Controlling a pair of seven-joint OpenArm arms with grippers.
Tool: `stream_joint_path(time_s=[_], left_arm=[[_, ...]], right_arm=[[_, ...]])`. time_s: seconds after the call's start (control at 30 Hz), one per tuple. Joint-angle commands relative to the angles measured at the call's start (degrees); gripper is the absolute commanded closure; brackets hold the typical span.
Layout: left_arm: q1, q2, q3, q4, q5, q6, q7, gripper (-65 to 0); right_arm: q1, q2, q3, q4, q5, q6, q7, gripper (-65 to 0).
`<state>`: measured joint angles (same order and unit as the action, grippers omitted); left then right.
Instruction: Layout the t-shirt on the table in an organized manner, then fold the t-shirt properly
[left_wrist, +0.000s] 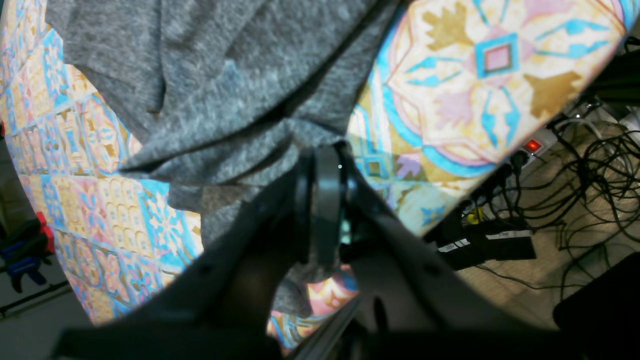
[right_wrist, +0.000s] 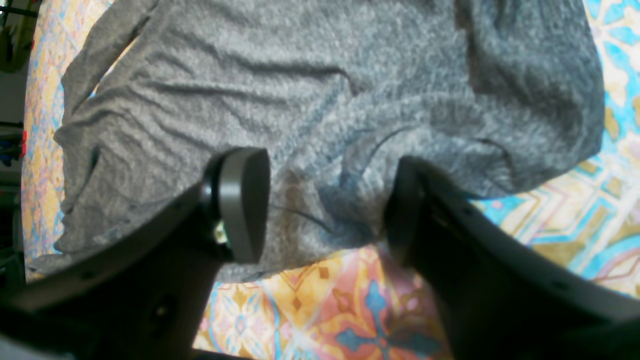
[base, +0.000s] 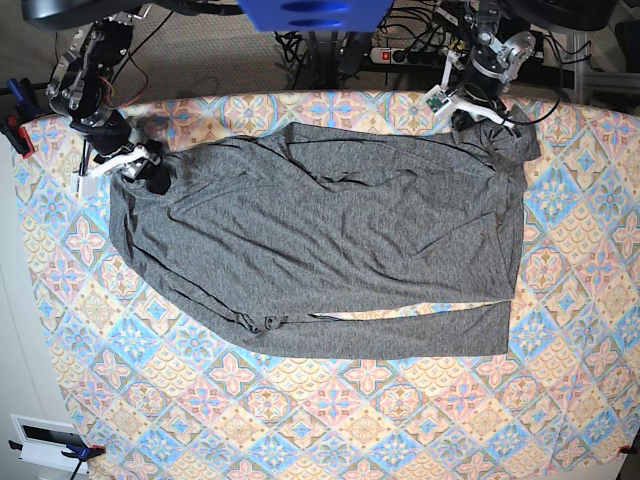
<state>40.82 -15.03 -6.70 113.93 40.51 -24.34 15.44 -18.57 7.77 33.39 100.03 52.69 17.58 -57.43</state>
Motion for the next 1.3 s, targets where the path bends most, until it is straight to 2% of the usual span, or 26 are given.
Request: stream_joint_path(time_s=[0.0,0.17,0.37,0.57,0.83,1.13,1.2,1.27], left_arm=[[0.46,-0.31,-1.7,1.63,-1.87,1.0,-0.54,0.0],[0.46,-0.31,-10.93,1.63,-12.51,1.0,-0.63,0.0],[0.54,-0.31,-18.84,1.37,-18.49,1.0,-0.37,0.0],[-2.09,-0.31,-22.97,-2.5,-18.93,1.0,-0.37,0.0],[-9.21,-0.31,-23.94,-12.08,-18.49,1.0,-0.28,0.0],[-16.33,-0.23,-23.94,-14.81,-18.93,1.0,-0.28,0.0],[-17.3,-0.23,-24.03,-14.46,-19.02,1.0,1.22,-2.6],[-18.36,-0.23,-23.76,-13.75,-19.19,1.0,5.17,-11.2]], right_arm=[[0.15,0.71,0.33,0.85,1.07,0.39,0.86,-34.5],[0.15,0.71,0.33,0.85,1.07,0.39,0.86,-34.5],[0.15,0.71,0.42,0.76,1.07,0.39,0.86,-34.5],[0.15,0.71,0.42,-1.87,1.07,0.39,0.86,-34.5],[0.15,0.71,0.33,-1.96,1.16,0.39,0.86,-34.5],[0.15,0.71,0.24,-1.96,1.16,0.39,0.86,-34.5],[0.15,0.71,0.24,-1.96,1.16,0.39,0.86,-34.5],[0.15,0.71,0.15,-1.96,1.16,0.39,0.86,-34.5]])
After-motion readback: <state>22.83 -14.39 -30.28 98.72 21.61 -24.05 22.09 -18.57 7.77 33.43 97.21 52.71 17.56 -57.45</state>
